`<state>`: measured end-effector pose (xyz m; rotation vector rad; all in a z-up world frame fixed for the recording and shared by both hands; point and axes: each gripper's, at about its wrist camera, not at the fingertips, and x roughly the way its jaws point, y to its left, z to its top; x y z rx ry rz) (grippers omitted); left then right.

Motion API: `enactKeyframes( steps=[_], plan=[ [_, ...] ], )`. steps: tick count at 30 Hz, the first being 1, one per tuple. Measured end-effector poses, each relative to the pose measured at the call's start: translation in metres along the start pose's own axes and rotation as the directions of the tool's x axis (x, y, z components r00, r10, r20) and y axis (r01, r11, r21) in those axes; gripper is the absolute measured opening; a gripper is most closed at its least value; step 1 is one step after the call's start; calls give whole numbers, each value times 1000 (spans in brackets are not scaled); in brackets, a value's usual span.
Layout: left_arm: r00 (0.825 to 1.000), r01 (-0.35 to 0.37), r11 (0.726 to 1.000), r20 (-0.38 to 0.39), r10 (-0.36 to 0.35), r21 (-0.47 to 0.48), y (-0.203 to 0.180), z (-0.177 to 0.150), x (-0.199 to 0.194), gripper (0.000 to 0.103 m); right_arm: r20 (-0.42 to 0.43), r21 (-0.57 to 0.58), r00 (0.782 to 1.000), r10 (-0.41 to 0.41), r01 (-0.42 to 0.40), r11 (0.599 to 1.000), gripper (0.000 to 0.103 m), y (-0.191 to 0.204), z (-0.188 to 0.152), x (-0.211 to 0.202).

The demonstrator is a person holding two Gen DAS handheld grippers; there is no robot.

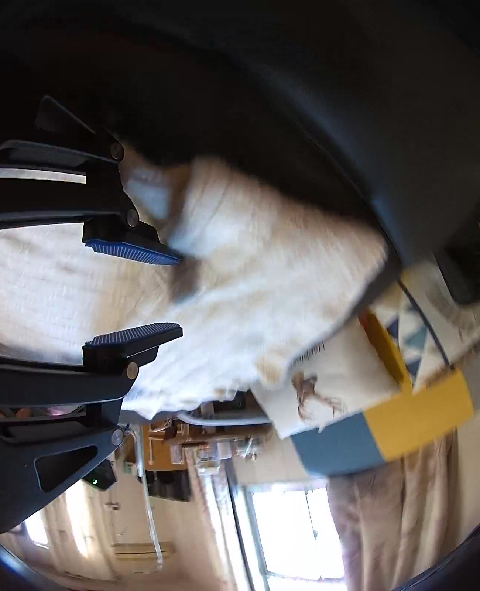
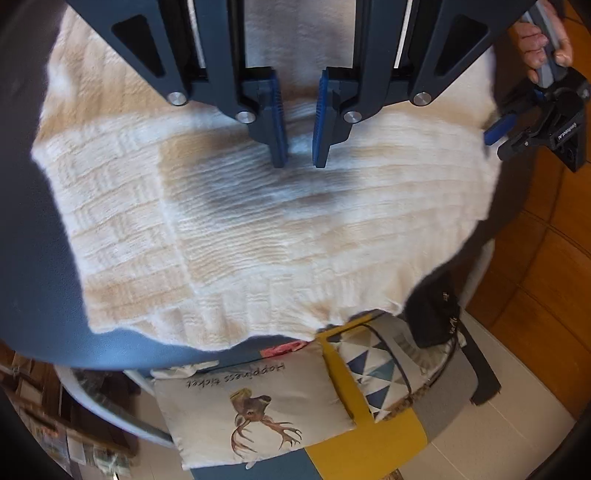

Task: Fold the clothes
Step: 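Smooth the folded sleeve with both open grippers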

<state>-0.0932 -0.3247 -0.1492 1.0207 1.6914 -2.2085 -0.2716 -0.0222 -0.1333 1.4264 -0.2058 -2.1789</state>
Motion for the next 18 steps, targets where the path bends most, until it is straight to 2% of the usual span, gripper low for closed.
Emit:
enactKeyframes(
  steps=[3, 5, 7, 9, 13, 18],
  plan=[
    [1000, 26, 999, -2, -26, 18, -2, 1, -9, 35, 13, 61, 997, 75, -75, 995, 13, -10, 2, -6],
    [998, 53, 997, 12, -54, 52, -7, -4, -20, 36, 41, 131, 990, 133, -138, 982, 26, -22, 8, -15],
    [998, 63, 994, 17, -65, 88, -16, 2, -23, 36, 76, 203, 979, 191, -203, 958, 26, -35, 14, -24],
    [998, 62, 990, 21, -65, 123, -26, 7, -24, 36, 110, 253, 978, 179, -202, 946, 26, -52, 21, -31],
    [1000, 2, 991, 10, -3, 131, -30, 16, -10, 36, 83, 360, 981, 177, -195, 912, 28, -84, 27, -24],
    [998, -63, 989, -10, 65, 131, -24, 19, 4, 36, 75, 374, 981, 177, -192, 907, 28, -95, 26, -12]
  ],
)
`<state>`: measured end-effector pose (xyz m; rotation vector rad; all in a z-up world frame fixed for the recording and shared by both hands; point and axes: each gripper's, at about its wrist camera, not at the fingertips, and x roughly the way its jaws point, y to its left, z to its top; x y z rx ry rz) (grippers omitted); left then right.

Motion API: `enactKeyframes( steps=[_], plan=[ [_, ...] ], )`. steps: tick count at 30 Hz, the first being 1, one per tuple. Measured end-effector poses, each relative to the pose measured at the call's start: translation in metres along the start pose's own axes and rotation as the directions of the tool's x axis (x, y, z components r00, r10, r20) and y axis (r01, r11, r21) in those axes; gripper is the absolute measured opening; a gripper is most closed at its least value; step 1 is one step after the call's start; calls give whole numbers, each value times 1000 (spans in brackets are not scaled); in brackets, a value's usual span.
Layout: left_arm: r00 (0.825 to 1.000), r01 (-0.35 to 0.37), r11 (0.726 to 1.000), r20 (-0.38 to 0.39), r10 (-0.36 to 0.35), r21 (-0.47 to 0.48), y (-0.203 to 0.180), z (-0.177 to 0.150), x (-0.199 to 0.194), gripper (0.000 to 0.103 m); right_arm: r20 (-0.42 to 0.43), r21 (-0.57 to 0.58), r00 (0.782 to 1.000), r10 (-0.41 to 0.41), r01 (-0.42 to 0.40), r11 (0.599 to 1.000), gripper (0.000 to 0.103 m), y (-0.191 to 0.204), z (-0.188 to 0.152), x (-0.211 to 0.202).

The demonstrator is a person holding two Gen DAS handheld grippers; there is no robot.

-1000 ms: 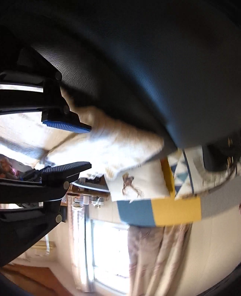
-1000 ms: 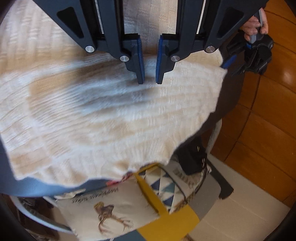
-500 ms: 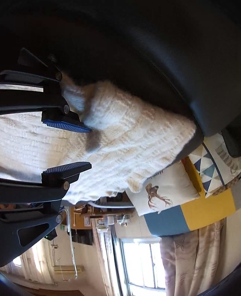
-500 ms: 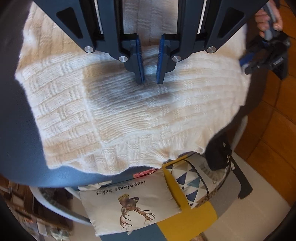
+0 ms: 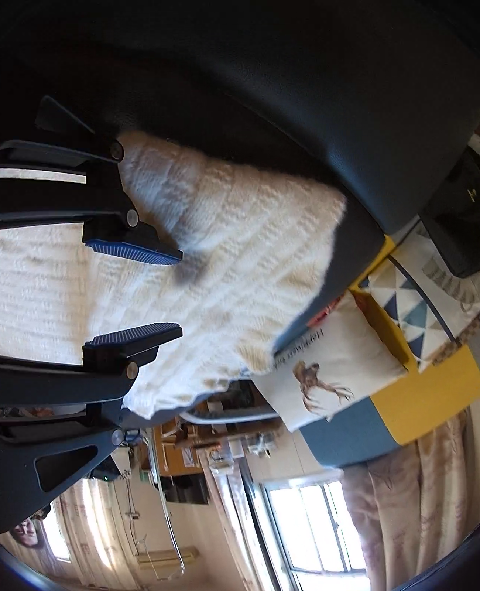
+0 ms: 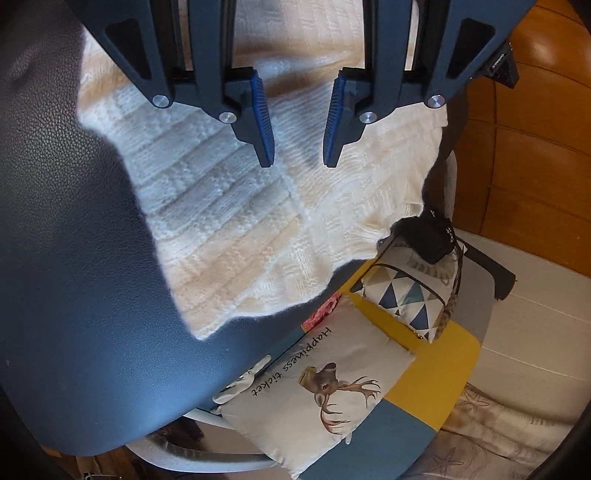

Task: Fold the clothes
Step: 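Smooth the folded sleeve with both open grippers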

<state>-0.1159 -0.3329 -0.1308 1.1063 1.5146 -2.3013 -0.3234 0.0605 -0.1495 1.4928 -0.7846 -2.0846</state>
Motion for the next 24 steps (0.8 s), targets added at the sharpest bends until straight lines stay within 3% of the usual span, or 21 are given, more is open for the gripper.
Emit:
enactKeyframes(
  steps=[5, 10, 16, 18, 20, 24],
  plan=[
    [1000, -5, 1000, -2, 5, 12, 4, -3, 2, 35, -10, -41, 1000, -12, 12, 999, 30, 3, -2, 9],
    [1000, -10, 1000, -4, 10, 17, 5, -4, 0, 35, 11, -238, 996, -89, 89, 967, 13, 30, -7, 14],
    [999, -49, 997, 4, 48, 63, -2, -4, 0, 36, 83, -342, 980, -179, 197, 919, 8, 46, -2, 12],
    [999, -34, 998, 9, 34, 51, -1, -4, -3, 36, 56, -356, 974, -220, 226, 907, 8, 41, -3, 21],
    [1000, -15, 998, 22, 14, 54, -4, -1, -6, 36, 61, -326, 979, -197, 206, 923, 12, 36, -3, 18],
    [999, 15, 998, 44, -18, 68, -14, 11, -8, 36, 152, -298, 975, -163, 202, 933, 23, 47, 0, -3]
  ],
)
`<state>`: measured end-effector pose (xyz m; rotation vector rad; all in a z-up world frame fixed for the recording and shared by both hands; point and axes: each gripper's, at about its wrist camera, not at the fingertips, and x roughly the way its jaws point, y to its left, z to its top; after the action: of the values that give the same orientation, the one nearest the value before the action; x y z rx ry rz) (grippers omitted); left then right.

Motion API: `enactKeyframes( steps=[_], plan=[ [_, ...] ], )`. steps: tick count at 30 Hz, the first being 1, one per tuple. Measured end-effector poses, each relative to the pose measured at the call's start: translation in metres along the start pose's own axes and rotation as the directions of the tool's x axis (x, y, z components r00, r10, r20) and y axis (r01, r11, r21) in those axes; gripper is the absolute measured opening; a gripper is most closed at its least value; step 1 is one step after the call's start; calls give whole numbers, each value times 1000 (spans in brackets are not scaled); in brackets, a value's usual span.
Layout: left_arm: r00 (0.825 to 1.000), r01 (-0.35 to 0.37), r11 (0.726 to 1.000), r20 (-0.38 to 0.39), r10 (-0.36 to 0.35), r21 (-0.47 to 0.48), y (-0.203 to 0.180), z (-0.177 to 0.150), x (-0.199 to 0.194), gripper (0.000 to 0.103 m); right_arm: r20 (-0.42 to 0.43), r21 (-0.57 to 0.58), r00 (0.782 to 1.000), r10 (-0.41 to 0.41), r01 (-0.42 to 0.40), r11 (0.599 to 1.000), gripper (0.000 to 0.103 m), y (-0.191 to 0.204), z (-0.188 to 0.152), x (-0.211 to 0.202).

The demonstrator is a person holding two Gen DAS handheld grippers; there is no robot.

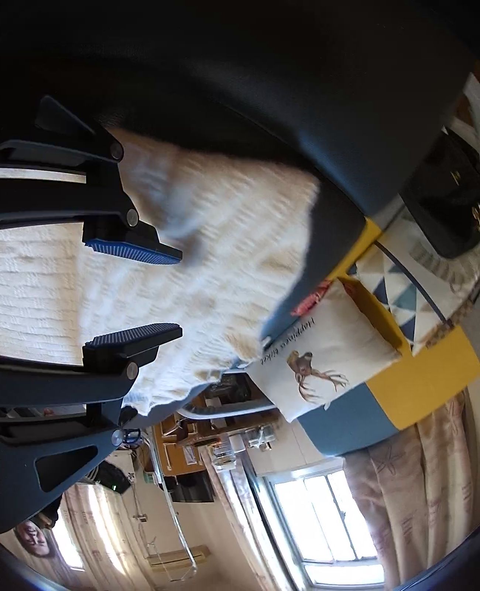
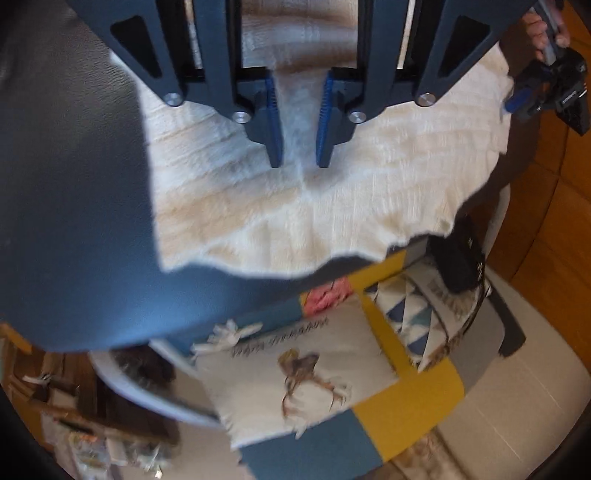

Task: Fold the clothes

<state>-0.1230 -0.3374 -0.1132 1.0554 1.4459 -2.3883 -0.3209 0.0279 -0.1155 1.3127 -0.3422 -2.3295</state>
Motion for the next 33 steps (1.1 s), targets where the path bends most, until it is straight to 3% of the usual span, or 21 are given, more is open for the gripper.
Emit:
enactKeyframes(
  steps=[2, 6, 10, 14, 18, 20, 23, 27, 28, 33],
  plan=[
    [1000, -27, 999, -10, 27, -20, 0, 7, 8, 36, 0, -27, 998, 65, -65, 998, 23, 15, 2, -1],
    [992, -124, 989, -28, 122, -76, 12, 13, 20, 36, -133, -96, 982, 133, -146, 985, 23, 55, -1, 24],
    [985, -174, 976, -21, 173, -129, 24, 11, 13, 31, -227, -101, 973, 31, -55, 993, 19, 59, -11, 53],
    [996, -81, 980, 9, 84, -184, 24, 8, 2, 32, -237, -89, 971, 33, -56, 994, 19, 59, -10, 50],
    [998, 60, 994, 31, -57, -89, -11, 9, 8, 32, -189, -136, 978, 94, -120, 983, 21, 78, -5, 36],
    [998, 61, 998, 7, -61, -31, -30, 11, 20, 34, -181, -166, 979, 97, -127, 978, 21, 91, -7, 34],
    [999, 4, 1000, -47, -3, 27, -42, 13, 48, 34, -183, -201, 980, 79, -116, 973, 22, 107, -11, 39],
    [995, -61, 998, -75, 61, 3, -17, 15, 71, 31, -214, -189, 977, 23, -65, 980, 18, 96, -24, 67],
    [996, -59, 998, -73, 59, -9, -12, 16, 71, 26, -209, -188, 978, 29, -69, 980, 17, 93, -26, 68],
    [999, 54, 998, 0, -54, -27, 3, 15, 32, 27, -187, -185, 980, 66, -101, 977, 17, 94, -27, 56]
  ],
)
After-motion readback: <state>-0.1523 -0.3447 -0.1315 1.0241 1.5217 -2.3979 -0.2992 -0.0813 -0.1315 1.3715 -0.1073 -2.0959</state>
